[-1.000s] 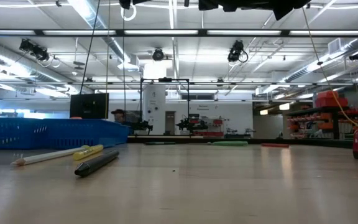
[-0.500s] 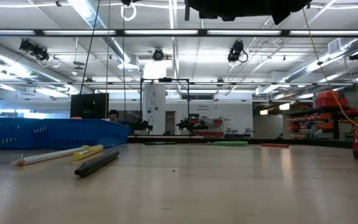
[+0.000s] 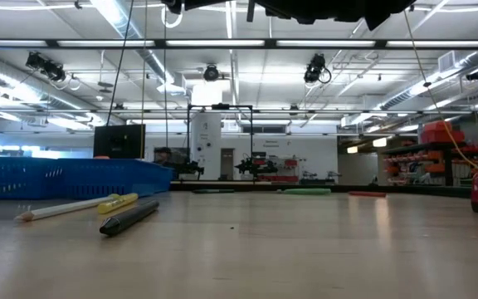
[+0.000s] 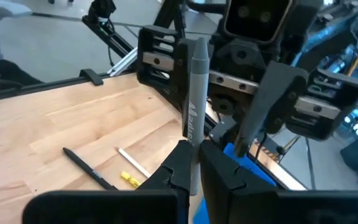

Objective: Sort crayons/erasers/pens/pencils in bins
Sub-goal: Put the gray crayon into the top left blue bin

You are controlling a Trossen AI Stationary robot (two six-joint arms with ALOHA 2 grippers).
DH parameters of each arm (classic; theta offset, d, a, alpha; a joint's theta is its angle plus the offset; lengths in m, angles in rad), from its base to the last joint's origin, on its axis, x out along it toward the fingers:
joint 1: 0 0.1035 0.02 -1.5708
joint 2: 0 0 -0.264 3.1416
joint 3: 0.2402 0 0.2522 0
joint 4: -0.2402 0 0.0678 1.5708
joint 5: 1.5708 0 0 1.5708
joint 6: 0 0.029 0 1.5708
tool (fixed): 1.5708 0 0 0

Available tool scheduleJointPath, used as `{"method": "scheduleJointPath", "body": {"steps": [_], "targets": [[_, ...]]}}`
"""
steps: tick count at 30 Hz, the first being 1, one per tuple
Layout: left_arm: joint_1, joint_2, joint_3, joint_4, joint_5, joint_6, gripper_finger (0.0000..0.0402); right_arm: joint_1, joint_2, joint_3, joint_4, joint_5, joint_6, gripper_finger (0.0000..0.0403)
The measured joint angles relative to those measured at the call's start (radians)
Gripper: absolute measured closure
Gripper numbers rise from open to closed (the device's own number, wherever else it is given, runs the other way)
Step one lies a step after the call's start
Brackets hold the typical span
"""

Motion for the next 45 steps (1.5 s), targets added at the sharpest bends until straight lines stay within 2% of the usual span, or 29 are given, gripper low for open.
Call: {"method": "scheduleJointPath", "body": {"steps": [11,19,25,31,35,45], "targets": [[-0.002,0.000,0.000,-0.006,0.003,0.043,0.0245,0.000,0.000,0.000,0.030,0.000,-0.089,0.0373],[0.001,0.000,0.000,-0.006,0.017,0.123,0.0237,-0.001,0.000,0.000,-0.032,0.032,-0.042,0.0373],[0.038,0.000,0.000,0.004,0.018,0.144,0.0239,-0.016,0.000,0.000,0.019,0.112,-0.066,0.0373],[0.067,0.000,0.000,0.071,0.018,0.139,0.0238,-0.060,0.000,0.000,0.029,0.113,-0.066,0.0373],[0.068,0.000,0.000,0.130,0.015,0.189,0.0238,-0.092,0.000,0.000,0.071,0.112,-0.068,0.0373],[0.140,0.000,0.001,0.109,0.020,0.212,0.0244,-0.122,0.000,0.000,0.108,0.113,-0.117,0.0373]]}}
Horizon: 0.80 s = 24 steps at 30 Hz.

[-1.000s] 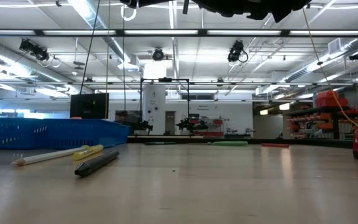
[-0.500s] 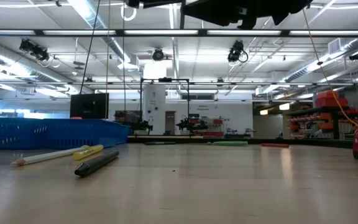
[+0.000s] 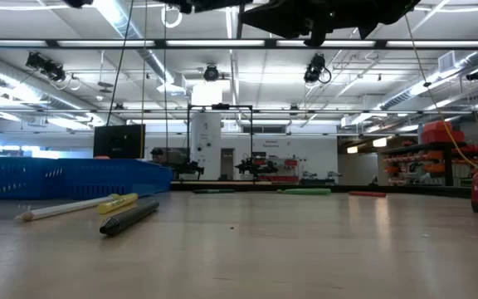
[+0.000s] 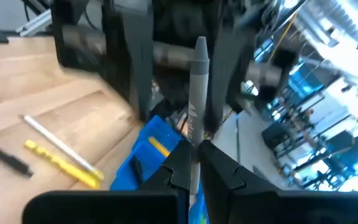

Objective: Sort crayons/erasers/pens/pencils in bins
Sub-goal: Put the gray crayon into the top left blue bin

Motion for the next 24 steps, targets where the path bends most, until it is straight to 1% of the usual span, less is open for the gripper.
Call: {"method": "scheduleJointPath", "body": {"steps": [6,10,13,17,24], "targets": [[0.049,0.000,0.000,0.001,0.003,0.011,0.0256,-0.004,0.000,0.000,0.007,-0.007,-0.009,0.0373],[0.071,0.001,0.000,0.013,0.039,0.029,0.0272,-0.013,-0.001,0.001,0.011,-0.005,-0.012,0.0373],[0.079,0.001,0.000,0.018,0.071,0.030,0.0283,-0.025,-0.001,0.001,0.010,-0.014,-0.010,0.0373],[0.081,0.001,-0.001,0.029,0.079,0.038,0.0295,-0.039,-0.001,0.001,0.011,-0.017,0.004,0.0373],[0.081,0.001,-0.002,0.041,0.094,0.038,0.0299,-0.044,-0.002,0.001,0.009,-0.020,0.027,0.0373]]}}
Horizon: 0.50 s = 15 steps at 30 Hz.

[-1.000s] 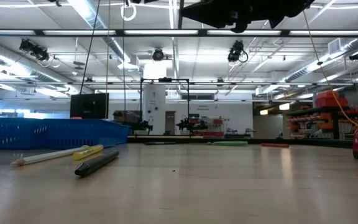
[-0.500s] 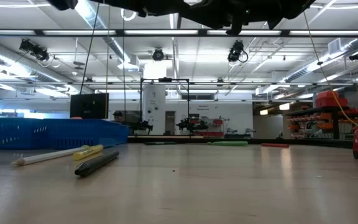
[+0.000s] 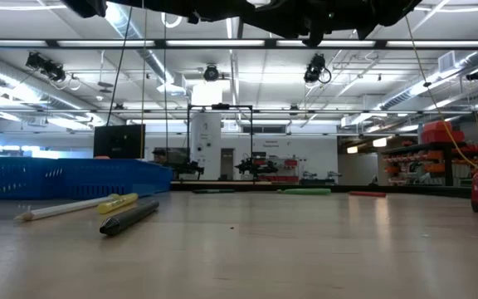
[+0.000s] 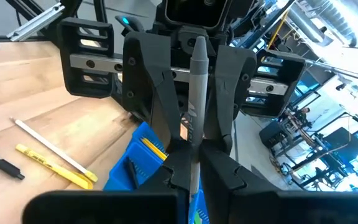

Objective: Sort crayons/erasers/pens/pencils in bins
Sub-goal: Put the gray crayon into the top left blue bin

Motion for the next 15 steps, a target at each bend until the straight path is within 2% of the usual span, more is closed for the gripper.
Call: {"method": "scheduleJointPath", "body": {"steps": [15], "targets": [[0.000,0.000,-0.002,0.062,0.061,0.020,0.0300,-0.005,-0.002,0.002,0.000,-0.029,0.052,0.0373]]}}
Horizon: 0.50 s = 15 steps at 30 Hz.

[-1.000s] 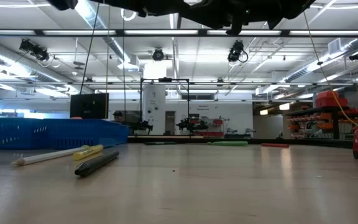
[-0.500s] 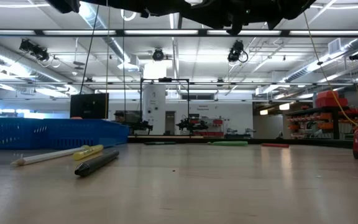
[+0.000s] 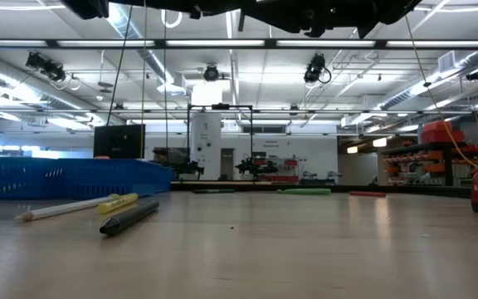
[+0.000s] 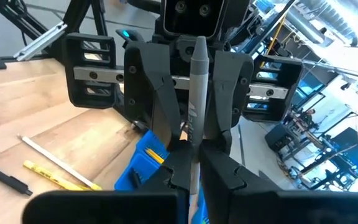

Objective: Sort crayons/erasers/pens/pencils in bins
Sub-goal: Put the gray crayon into the top left blue bin

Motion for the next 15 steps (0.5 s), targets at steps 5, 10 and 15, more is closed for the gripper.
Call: {"method": "scheduleJointPath", "body": {"steps": [5,10,15], "targets": [[-0.007,-0.003,0.006,0.061,0.030,-0.002,0.0300,-0.003,0.012,-0.007,-0.070,0.021,0.003,0.0373],[-0.016,-0.001,0.005,0.061,0.019,-0.001,0.0299,0.000,0.006,-0.003,-0.052,0.045,-0.009,0.0373],[-0.020,-0.001,0.005,0.043,0.016,-0.003,0.0300,-0.002,0.006,-0.003,-0.050,0.049,-0.007,0.0373]]}}
